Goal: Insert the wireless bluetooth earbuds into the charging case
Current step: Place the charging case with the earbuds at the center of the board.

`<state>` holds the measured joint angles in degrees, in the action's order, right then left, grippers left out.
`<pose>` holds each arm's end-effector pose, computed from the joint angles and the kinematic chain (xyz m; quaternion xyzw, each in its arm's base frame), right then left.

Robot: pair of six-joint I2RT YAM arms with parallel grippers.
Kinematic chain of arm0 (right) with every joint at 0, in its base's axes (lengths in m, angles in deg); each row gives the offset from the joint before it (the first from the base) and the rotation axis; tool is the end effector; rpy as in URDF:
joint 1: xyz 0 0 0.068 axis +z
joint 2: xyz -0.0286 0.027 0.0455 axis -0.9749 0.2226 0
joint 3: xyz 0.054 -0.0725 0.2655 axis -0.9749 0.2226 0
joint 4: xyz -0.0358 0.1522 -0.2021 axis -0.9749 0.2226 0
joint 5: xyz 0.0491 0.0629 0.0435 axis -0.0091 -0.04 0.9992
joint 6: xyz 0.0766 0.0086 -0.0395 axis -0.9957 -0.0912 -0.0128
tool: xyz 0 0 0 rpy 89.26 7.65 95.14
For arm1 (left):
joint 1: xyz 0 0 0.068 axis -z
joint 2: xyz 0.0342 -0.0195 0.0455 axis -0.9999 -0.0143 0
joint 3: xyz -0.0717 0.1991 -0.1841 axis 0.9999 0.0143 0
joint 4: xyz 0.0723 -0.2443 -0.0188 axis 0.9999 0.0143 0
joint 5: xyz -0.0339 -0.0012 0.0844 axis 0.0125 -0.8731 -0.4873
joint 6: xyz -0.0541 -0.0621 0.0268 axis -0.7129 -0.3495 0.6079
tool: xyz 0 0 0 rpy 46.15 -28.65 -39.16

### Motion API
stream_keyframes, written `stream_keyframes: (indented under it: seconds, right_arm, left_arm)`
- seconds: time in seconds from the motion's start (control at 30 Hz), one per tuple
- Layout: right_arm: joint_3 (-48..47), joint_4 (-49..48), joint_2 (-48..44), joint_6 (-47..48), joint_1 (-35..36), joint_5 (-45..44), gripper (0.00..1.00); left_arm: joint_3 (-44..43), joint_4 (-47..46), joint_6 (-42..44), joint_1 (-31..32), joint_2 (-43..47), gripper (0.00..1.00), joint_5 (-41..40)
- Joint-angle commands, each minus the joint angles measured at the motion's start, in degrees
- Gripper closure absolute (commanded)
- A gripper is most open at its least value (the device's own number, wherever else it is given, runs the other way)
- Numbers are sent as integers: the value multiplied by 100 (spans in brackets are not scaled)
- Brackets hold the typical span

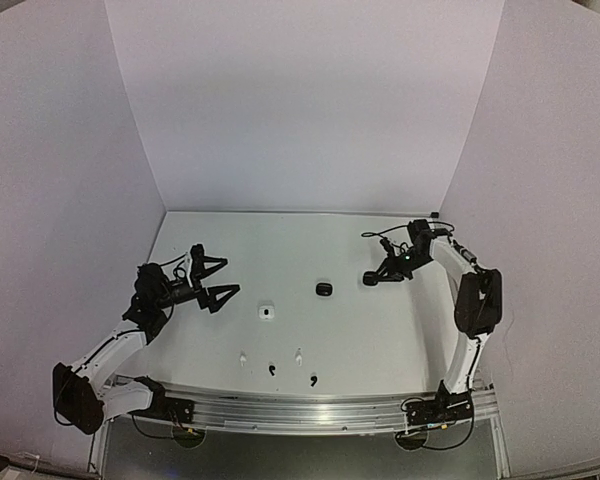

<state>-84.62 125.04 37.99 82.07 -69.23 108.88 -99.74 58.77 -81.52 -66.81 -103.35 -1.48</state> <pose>0.4028 0.1025 0.1910 -0.1193 0.9345 0.3204 0.0986 0.2195 -0.1483 0.3130 0.3525 0.6208 -0.4232 0.5579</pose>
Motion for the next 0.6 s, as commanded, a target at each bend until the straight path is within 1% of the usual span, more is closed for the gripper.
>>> stream_keyframes:
  seconds: [0.0,0.17,0.27,0.57]
  right_arm:
    - [-842,1334,821,1086,-225,-115,100]
    - [-1509,1725,1538,1401,-533,-55,100]
    - [-1684,1803,1789,1510,-692,-50,100]
    - [-2451,2525,2553,2035,-747,88,100]
  left_arm:
    - [-77,410,355,-23,-31,1,-71]
    - [-258,551,487,-22,-268,1,-73]
    - [-371,555,528,-22,-424,1,-80]
    - [-600,584,642,-22,-743,1,-89]
